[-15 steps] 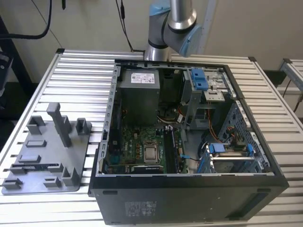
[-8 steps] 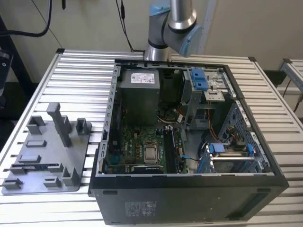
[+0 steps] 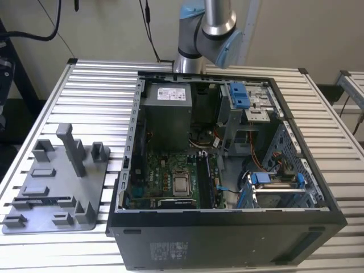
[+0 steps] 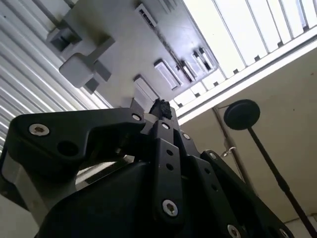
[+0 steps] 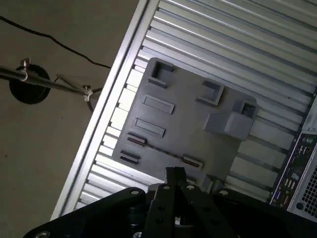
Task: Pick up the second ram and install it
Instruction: 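Pick up the second ram and move it above second insertion slot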
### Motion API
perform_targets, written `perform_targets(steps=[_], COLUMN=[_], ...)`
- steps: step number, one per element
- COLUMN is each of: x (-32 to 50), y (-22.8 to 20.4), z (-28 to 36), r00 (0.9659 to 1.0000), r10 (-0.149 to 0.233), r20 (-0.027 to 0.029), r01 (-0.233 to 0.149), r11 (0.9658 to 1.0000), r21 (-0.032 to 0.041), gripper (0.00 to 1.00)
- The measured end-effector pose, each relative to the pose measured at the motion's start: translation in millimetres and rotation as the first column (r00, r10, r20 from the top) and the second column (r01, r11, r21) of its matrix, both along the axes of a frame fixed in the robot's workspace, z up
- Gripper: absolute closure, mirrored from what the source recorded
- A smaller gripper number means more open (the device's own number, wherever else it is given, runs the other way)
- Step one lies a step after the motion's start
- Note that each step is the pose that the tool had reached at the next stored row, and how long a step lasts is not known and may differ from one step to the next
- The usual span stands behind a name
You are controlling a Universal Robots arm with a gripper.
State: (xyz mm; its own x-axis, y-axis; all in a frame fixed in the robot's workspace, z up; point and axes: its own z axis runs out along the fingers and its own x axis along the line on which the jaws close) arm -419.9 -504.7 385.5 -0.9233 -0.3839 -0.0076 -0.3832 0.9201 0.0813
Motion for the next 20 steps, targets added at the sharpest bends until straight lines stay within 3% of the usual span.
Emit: perform_targets(steps=[5, 10, 14, 17, 20], x=[0.0, 0.0, 0.0, 0.1, 0.0], y=[0.0, 0.0, 0.0, -0.1, 0.0], z=[0.0, 0.0, 0.0, 0.0, 0.0], r00=[0.9963, 0.9847, 0.9696, 0.9546, 0.937], r10=[0.086, 0.174, 0.245, 0.298, 0.349], r20=[0.0012, 0.0026, 0.0048, 0.0074, 0.011], r01=[-0.086, -0.174, -0.245, -0.298, -0.349], r11=[0.9963, 0.9847, 0.9696, 0.9547, 0.937], r21=[-0.0001, -0.0003, -0.0007, -0.0015, -0.0027], gripper=[0.89, 0.89, 0.89, 0.89, 0.89])
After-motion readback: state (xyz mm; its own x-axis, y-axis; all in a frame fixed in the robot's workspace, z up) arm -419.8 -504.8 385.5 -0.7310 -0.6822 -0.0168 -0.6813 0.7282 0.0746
